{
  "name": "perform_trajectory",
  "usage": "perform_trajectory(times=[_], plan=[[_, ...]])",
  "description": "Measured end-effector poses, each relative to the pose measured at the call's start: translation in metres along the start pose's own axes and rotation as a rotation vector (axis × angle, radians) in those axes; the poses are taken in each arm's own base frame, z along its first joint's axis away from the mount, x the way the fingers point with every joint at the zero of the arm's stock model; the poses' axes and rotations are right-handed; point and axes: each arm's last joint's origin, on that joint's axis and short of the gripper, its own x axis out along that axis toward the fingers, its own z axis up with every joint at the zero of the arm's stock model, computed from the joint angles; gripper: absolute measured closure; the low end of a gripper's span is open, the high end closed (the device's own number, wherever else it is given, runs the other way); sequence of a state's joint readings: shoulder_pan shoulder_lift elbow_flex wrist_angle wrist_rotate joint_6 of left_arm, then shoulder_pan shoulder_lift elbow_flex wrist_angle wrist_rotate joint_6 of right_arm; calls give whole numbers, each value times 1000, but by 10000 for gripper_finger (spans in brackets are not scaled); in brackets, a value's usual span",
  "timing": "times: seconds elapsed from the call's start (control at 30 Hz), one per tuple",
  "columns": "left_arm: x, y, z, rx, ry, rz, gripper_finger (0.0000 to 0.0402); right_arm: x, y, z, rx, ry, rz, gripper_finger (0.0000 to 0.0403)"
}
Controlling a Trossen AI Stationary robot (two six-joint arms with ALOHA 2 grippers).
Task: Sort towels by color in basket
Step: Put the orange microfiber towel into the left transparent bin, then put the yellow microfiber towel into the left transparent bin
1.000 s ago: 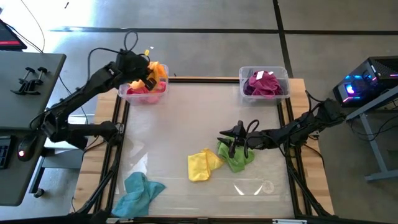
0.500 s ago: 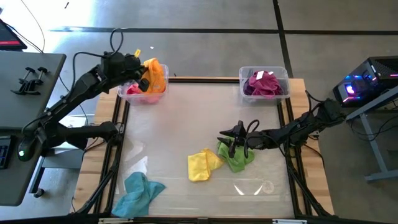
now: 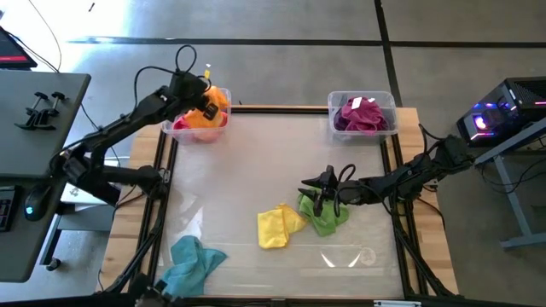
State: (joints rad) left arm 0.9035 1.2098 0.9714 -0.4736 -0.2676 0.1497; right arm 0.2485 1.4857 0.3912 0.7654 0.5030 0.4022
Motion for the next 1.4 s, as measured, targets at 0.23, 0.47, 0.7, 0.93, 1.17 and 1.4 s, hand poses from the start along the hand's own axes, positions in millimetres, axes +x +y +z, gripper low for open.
perform_trajectory(times=[0.23, 0.47, 0.7, 0.93, 1.17, 1.4], plan=[[0, 5, -5, -42, 41, 6, 241, 0, 0, 0, -2, 3, -7, 254], [22, -2, -20, -34, 121, -97, 290, 0, -1, 0, -2, 1, -13, 254], [48, -12, -34, 3, 213, -126, 356, 0, -1, -1, -4, 2, -14, 254], [22, -6, -17, 3, 120, -118, 314, 0, -1, -1, -6, 7, -16, 254], [-27, 5, -3, -59, 27, -114, 237, 0, -1, -1, -6, 7, -15, 254], [-58, -10, -10, -27, -80, -196, 227, 0, -1, -2, -12, 15, -19, 254]])
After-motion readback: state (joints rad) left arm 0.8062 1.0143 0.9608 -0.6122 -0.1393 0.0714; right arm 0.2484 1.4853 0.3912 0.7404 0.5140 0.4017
